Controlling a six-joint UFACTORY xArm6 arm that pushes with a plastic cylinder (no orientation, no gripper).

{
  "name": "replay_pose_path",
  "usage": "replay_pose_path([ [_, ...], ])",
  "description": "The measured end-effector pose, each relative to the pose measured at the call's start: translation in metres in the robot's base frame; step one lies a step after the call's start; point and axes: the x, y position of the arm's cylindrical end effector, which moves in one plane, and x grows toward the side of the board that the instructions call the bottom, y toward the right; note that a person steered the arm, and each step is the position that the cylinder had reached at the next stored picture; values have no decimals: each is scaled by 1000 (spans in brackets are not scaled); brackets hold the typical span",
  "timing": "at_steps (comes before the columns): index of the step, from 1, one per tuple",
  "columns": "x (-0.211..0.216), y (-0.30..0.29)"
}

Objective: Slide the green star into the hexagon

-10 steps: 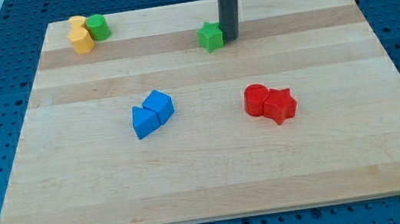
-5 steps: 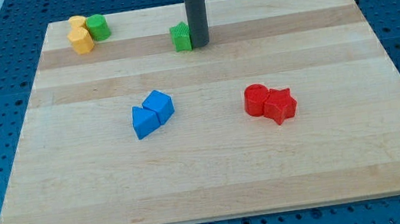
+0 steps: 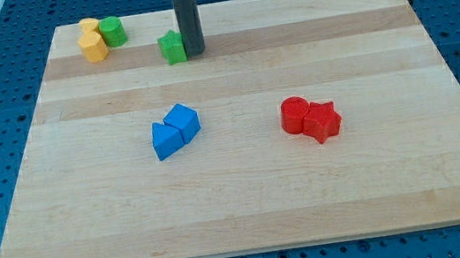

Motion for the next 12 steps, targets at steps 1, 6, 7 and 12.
replay_pose_path([
  [1,1,-20],
  [6,2,-80],
  [7,-2,-80],
  [12,-14,-83],
])
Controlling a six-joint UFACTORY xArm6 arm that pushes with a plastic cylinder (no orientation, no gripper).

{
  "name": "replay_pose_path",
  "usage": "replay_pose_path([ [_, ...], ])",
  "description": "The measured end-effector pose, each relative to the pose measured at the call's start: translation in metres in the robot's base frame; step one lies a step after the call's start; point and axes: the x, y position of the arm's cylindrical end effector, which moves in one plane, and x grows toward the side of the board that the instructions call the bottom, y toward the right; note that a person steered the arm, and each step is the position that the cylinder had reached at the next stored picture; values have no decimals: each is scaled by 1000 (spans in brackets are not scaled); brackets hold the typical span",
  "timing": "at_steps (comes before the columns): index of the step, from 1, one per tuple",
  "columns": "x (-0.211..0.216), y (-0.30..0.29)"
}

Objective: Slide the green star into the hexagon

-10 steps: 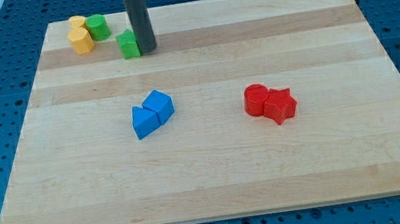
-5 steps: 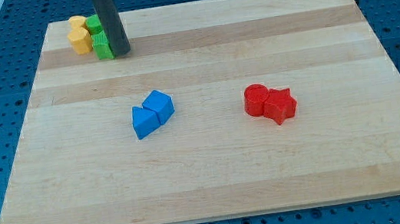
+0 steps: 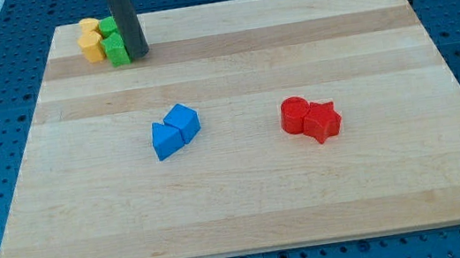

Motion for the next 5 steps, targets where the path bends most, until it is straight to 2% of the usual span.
replay_pose_path([
  [3,-2,-8],
  [4,7,16],
  [5,50,39],
])
